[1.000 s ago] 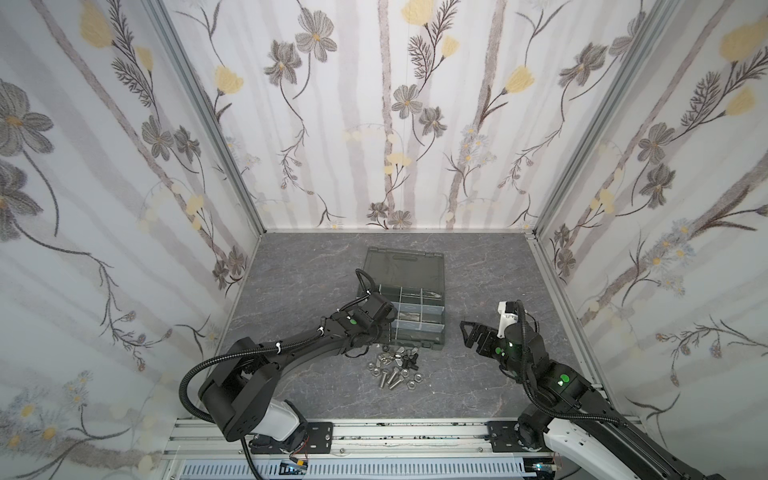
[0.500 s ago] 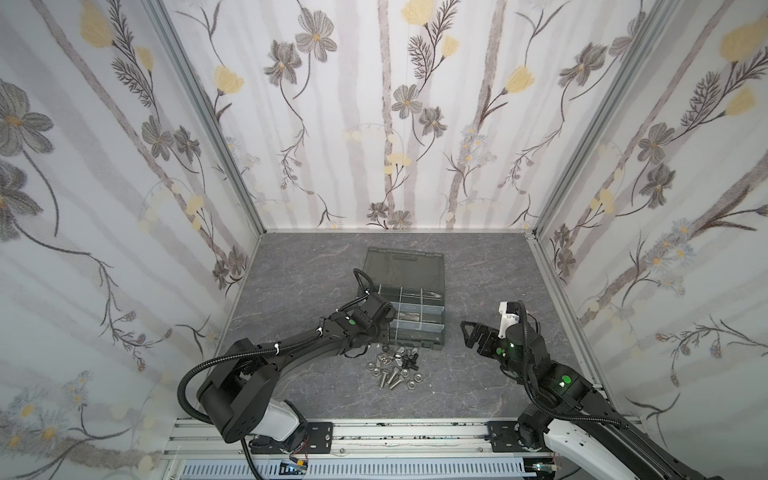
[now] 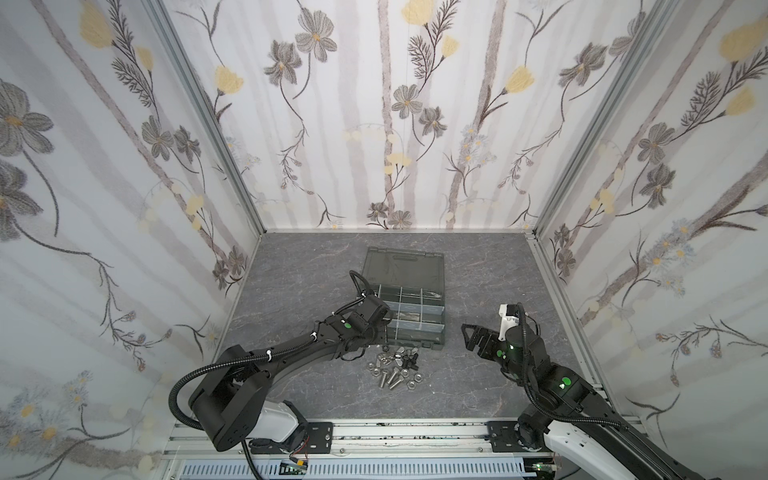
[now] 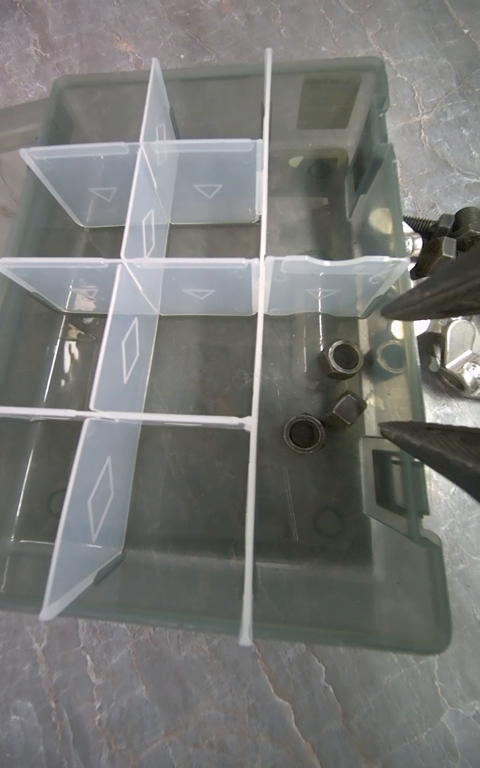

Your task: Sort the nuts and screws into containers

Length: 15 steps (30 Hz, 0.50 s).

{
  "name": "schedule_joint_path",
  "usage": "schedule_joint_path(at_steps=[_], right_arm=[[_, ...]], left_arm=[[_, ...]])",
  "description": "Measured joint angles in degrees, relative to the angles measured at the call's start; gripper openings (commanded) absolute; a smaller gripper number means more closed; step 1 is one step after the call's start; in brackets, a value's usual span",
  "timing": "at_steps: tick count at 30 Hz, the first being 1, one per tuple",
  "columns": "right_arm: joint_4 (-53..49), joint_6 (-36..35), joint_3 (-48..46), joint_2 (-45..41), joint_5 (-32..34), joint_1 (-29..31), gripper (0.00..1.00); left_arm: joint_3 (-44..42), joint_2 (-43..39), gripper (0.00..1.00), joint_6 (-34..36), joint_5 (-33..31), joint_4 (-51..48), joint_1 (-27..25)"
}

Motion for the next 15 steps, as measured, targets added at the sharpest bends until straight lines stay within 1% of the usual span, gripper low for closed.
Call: schedule_joint_path(at_steps=[15], right_arm=[[0.3, -0.7, -0.7, 1.0, -0.2, 0.0, 1.0]], left_arm=[[-2.0, -1.0, 0.43, -3.3, 1.1, 0.0, -3.6]])
